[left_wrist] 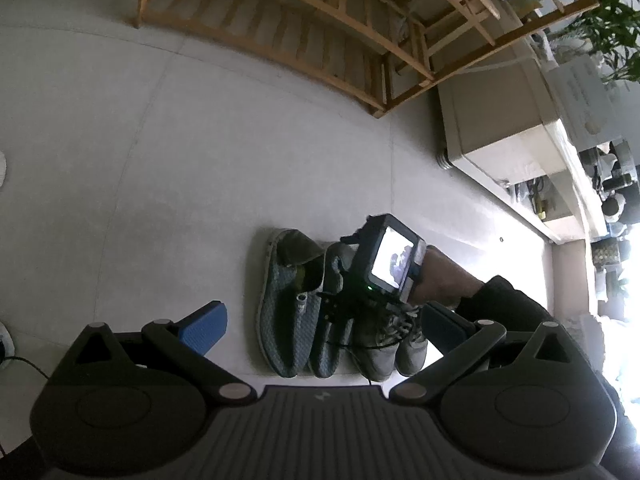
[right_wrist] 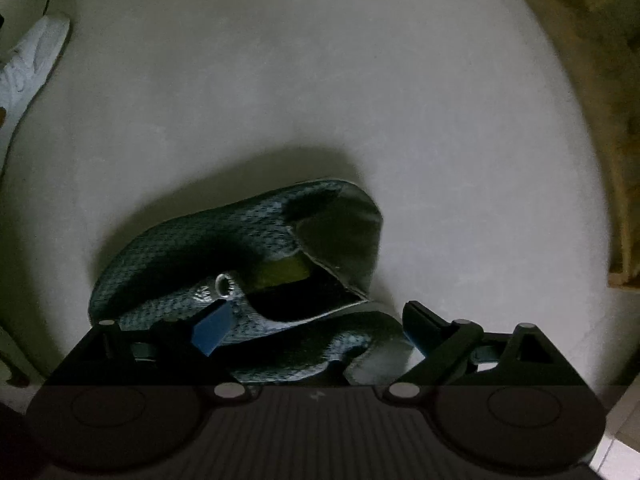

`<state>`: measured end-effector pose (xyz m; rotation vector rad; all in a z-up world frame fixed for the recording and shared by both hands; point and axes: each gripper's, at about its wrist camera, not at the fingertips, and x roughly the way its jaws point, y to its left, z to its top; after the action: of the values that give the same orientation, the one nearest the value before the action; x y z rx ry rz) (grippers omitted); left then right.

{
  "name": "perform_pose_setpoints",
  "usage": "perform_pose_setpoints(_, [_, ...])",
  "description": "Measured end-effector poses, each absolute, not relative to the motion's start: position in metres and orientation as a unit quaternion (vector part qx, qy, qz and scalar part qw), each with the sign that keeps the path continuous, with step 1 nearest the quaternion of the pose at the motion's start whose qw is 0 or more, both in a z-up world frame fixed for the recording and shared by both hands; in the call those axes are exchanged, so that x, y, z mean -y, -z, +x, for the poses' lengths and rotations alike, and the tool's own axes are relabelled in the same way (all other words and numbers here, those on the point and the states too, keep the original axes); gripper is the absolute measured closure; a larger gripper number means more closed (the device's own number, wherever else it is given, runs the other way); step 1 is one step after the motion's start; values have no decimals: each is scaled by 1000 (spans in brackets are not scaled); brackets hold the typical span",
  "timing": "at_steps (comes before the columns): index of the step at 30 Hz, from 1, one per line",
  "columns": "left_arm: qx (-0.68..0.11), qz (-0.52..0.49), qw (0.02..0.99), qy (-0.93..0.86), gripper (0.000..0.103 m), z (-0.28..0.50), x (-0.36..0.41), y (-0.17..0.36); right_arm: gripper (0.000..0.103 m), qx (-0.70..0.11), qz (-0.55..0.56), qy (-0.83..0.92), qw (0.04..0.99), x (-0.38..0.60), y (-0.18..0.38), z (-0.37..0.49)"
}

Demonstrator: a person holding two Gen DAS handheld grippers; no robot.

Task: Organize scattered shoes
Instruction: 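Release the knit slip-on and move both tools toward the shoe pile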

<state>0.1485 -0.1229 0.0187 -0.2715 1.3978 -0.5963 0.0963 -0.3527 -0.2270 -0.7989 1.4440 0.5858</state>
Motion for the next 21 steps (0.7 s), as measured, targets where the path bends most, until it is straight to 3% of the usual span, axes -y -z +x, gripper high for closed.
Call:
perform_pose_setpoints(5, [-614,-99,739,258,0,151,123,-19,8,-633,-353,-227,651,352,215,92])
perform_pose_setpoints(8, [-594,-62,762,251,0,152,125,-17,0,-627,-378,-216,646,341,199,81])
perform_pose_setpoints(11, [-580,-32,775,250,0,154,123,-12,0,-589,-414,-218,659,324,158,53])
perform_pose_setpoints(21, [-550,-32,806,217,0,169,68,7,0,-522,-227,-143,809,329,37,30])
